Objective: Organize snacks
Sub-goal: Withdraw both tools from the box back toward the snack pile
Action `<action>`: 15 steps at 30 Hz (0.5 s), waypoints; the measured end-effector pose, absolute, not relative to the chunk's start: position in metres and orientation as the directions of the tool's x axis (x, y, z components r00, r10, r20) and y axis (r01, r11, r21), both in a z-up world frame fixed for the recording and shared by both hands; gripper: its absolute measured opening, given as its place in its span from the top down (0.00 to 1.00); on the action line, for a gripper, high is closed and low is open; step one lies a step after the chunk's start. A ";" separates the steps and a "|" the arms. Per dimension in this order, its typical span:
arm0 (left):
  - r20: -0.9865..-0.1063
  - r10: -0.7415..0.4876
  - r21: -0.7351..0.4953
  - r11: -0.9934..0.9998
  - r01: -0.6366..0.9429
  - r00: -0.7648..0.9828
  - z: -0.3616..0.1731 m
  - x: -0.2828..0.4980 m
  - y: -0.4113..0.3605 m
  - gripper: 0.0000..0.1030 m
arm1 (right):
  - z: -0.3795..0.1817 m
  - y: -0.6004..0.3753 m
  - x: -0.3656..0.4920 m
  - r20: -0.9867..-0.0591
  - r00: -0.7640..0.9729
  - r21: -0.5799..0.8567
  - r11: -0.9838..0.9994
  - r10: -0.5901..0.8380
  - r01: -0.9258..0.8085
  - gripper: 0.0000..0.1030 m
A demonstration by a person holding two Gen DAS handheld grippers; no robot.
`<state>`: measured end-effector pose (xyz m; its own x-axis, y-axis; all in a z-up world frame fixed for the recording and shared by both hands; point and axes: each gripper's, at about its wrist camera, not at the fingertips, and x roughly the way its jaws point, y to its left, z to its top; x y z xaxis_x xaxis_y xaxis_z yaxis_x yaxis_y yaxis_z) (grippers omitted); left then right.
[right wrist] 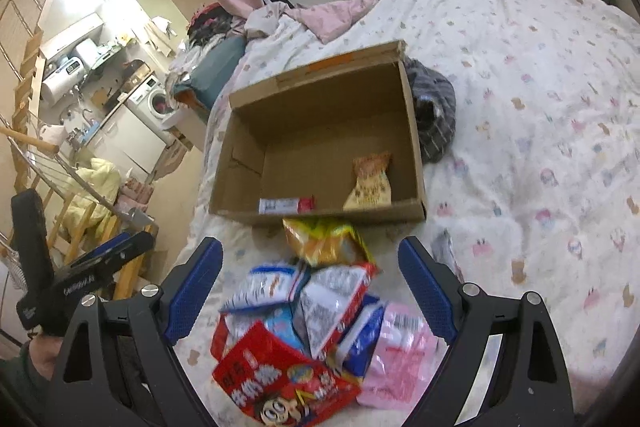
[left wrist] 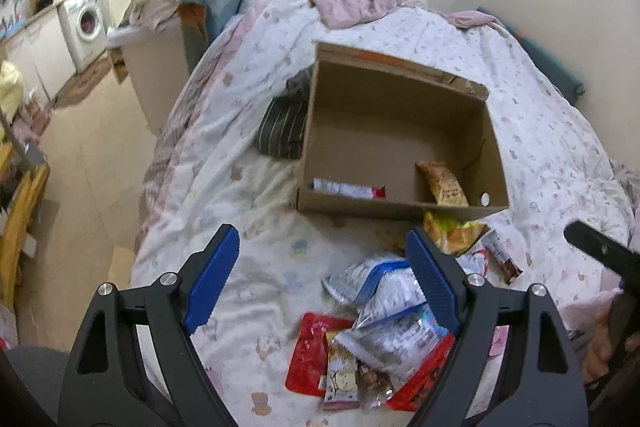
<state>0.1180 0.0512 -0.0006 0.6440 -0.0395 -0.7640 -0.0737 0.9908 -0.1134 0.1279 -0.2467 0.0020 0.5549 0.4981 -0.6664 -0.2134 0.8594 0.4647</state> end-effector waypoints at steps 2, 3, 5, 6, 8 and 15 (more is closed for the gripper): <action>-0.773 -0.025 -0.111 0.989 -0.097 0.633 -0.008 0.117 0.057 0.20 | -0.003 -0.248 0.124 -0.676 0.540 0.469 0.858 0.501 -0.209 0.11; -0.780 -0.016 -0.110 0.988 -0.112 0.626 -0.012 0.117 0.061 0.20 | -0.007 -0.249 0.122 -0.679 0.529 0.479 0.854 0.508 -0.204 0.11; -0.792 -0.012 -0.120 0.983 -0.138 0.610 -0.018 0.119 0.067 0.20 | -0.017 -0.251 0.121 -0.686 0.488 0.515 0.834 0.539 -0.198 0.11; -0.797 -0.013 -0.127 0.981 -0.148 0.604 -0.021 0.118 0.070 0.20 | -0.022 -0.251 0.122 -0.690 0.462 0.535 0.823 0.557 -0.194 0.11; -0.811 -0.006 -0.132 0.976 -0.173 0.585 -0.027 0.119 0.075 0.20 | -0.036 -0.249 0.125 -0.705 0.384 0.578 0.797 0.596 -0.177 0.11; -0.826 -0.024 -0.159 0.968 -0.193 0.562 -0.033 0.119 0.082 0.20 | -0.038 -0.199 0.112 -0.761 0.220 0.508 0.772 0.610 -0.382 0.00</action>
